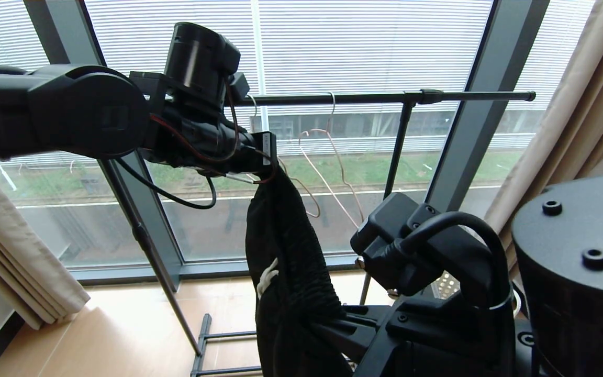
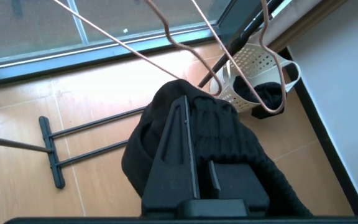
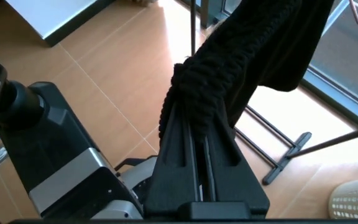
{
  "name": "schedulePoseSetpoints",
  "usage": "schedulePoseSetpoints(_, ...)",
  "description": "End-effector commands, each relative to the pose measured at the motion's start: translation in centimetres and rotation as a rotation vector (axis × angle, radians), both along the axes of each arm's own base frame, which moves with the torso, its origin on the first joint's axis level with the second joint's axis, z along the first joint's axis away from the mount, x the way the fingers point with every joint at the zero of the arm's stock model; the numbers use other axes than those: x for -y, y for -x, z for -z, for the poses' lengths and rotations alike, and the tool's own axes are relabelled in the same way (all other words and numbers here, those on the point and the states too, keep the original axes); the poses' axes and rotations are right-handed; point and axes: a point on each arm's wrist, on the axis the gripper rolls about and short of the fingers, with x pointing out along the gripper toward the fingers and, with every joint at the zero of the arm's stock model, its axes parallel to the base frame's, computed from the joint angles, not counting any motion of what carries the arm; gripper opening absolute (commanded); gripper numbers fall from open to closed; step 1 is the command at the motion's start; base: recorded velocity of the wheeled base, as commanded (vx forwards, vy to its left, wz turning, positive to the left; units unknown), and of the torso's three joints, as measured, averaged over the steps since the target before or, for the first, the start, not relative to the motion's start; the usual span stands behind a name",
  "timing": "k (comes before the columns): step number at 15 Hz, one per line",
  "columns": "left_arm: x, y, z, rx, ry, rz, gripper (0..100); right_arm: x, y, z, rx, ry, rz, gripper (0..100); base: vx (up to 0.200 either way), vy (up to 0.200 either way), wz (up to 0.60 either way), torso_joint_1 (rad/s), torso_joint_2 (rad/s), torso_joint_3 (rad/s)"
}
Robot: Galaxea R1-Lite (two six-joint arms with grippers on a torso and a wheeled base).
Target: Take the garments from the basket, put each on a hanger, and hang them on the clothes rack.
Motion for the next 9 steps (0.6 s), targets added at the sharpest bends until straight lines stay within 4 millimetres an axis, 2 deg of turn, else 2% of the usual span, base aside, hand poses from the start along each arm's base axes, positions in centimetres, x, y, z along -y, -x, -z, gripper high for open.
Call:
schedulePoseSetpoints(1, -1.1, 1.4, -1.4, -0.002, -0.001, -0.006, 0, 1.5, -2.5, -0.2, 0.021, 0.051, 0.092, 0, 0.000, 0.000, 0.00, 0.000, 0.00, 0.000)
schedulePoseSetpoints(3, -1.8, 2.4, -2.3, -0.003, -0.002, -0.008, 0, 2.8, -4.4, -0.3, 0.042, 0.088, 0.168, 0, 0.000, 0.000, 0.00, 0.000, 0.00, 0.000)
schedulePoseSetpoints(5, -3.1, 4.6, -3.2, -0.031, -0.022, -0.006, 0, 4.8, -7.4, -0.4, 0.069, 0.118, 0.312, 0, 0.000, 0.000, 0.00, 0.000, 0.00, 0.000)
schedulePoseSetpoints(6, -3.2, 4.9, -3.3, -0.036, -0.027, -0.001, 0, 5.3, -8.0, -0.5, 0.073, 0.117, 0.340, 0, 0.000, 0.000, 0.00, 0.000, 0.00, 0.000)
schedulePoseSetpoints(7, -3.9, 6.1, -3.4, -0.053, -0.067, 0.013, 0, 6.6, -9.4, -1.0, 0.081, 0.106, 0.410, 0, 0.000, 0.000, 0.00, 0.000, 0.00, 0.000)
schedulePoseSetpoints(9, -4.4, 6.9, -3.3, -0.062, -0.091, 0.024, 0, 7.3, -10.1, -1.2, 0.089, 0.107, 0.459, 0, 0.000, 0.000, 0.00, 0.000, 0.00, 0.000)
